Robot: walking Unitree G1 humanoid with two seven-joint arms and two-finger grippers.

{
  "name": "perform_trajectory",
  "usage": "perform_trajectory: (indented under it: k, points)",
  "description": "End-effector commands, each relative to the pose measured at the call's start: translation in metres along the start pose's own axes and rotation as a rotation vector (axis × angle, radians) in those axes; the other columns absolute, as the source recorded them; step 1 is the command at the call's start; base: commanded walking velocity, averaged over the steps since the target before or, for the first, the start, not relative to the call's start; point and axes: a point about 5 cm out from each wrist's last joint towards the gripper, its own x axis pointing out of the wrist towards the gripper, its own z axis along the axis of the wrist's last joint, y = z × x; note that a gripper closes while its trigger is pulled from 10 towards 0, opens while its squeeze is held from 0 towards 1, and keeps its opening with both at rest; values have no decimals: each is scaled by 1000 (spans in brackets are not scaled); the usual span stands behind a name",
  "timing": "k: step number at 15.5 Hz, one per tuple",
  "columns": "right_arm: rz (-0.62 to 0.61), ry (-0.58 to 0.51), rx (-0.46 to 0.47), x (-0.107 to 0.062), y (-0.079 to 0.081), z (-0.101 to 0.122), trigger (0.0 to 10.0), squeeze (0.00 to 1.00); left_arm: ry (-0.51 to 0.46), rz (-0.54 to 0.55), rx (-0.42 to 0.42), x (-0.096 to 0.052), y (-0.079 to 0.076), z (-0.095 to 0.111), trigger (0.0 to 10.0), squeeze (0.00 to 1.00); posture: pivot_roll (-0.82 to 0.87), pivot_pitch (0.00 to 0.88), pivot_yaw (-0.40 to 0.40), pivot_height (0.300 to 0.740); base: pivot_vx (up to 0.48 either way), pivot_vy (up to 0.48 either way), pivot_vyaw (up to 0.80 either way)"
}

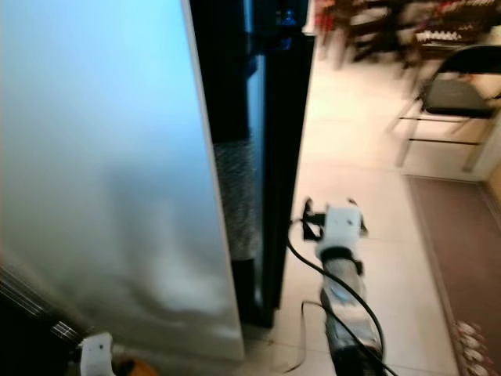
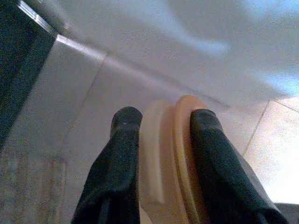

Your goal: Restocking fridge

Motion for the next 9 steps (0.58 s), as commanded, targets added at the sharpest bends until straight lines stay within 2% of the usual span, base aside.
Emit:
perform_trajectory:
  k: [1,5,9]
  points:
    - [14,-5,3,-2,0,1,10000,0,77,13,3,-5,3,-22,10000,0,-137,0,48,740,0,0,0]
    - [87,3,5,0,10,3,10000,0,76,18,3,-5,4,-22,10000,0,-138,0,49,740,0,0,0]
    - [295,49,-42,0,33,0,10000,0,73,16,1,-4,2,-21,10000,0,-144,0,49,740,0,0,0]
